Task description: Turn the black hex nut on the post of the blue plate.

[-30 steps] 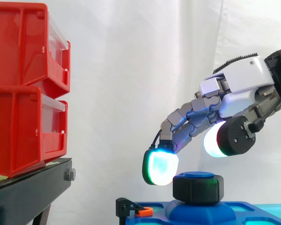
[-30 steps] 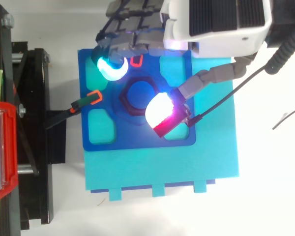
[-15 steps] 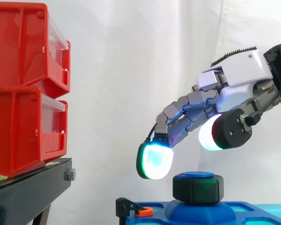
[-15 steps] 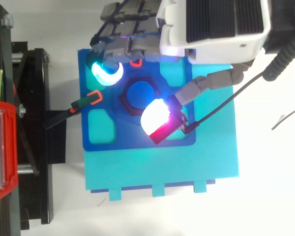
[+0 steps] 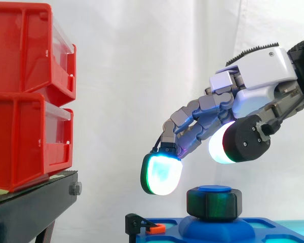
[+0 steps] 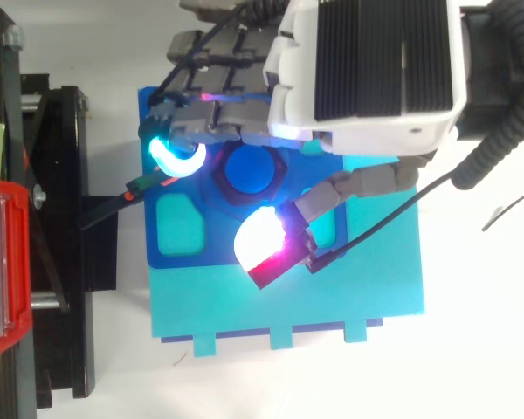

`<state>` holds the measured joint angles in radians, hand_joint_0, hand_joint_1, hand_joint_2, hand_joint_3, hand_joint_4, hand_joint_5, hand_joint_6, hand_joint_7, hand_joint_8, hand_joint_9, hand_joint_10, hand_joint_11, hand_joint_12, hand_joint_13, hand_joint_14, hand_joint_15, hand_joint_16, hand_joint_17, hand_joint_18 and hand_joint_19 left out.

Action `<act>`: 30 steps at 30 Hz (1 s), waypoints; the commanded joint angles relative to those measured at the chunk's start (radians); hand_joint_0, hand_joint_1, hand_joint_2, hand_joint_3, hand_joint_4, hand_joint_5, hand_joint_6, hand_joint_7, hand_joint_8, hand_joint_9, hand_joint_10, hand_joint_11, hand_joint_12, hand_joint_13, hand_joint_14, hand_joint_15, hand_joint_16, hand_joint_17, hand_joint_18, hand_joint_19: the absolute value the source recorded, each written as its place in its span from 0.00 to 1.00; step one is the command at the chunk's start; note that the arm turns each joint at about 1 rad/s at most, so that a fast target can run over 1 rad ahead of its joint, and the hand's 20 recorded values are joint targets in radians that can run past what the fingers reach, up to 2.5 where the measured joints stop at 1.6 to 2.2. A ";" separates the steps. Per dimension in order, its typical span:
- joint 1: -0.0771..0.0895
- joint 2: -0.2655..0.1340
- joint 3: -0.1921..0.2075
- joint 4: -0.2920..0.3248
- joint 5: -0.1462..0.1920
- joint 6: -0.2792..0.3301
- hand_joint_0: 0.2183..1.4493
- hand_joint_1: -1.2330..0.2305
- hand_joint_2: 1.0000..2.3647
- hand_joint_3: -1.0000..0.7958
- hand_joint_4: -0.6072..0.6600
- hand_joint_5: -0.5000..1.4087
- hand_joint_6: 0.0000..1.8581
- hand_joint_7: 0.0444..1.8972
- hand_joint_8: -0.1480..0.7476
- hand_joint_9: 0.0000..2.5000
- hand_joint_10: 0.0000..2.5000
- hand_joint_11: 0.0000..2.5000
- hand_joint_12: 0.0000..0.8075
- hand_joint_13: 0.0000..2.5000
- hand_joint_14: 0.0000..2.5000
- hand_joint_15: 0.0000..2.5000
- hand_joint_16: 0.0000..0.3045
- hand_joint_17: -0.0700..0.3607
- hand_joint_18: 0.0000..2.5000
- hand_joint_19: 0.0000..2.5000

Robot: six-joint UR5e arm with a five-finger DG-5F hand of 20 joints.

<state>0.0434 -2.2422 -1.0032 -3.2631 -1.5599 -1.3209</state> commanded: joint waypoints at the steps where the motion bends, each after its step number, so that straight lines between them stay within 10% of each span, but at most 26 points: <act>1: 0.024 0.001 0.000 -0.017 0.041 -0.001 0.20 0.57 0.00 0.28 0.61 0.16 0.27 0.41 0.45 0.19 0.00 0.00 0.45 0.13 0.00 0.01 0.19 0.47 0.04 0.02; 14: 0.047 0.001 0.000 -0.043 0.070 -0.001 0.20 0.57 0.00 0.28 0.61 0.16 0.27 0.41 0.44 0.19 0.00 0.00 0.45 0.13 0.00 0.01 0.19 0.47 0.04 0.02; 30: 0.036 0.001 0.000 -0.070 0.064 -0.004 0.20 0.57 0.00 0.28 0.62 0.16 0.27 0.43 0.44 0.19 0.00 0.00 0.45 0.13 0.00 0.01 0.19 0.47 0.04 0.02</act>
<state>0.0833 -2.2412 -1.0035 -3.3293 -1.4946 -1.3241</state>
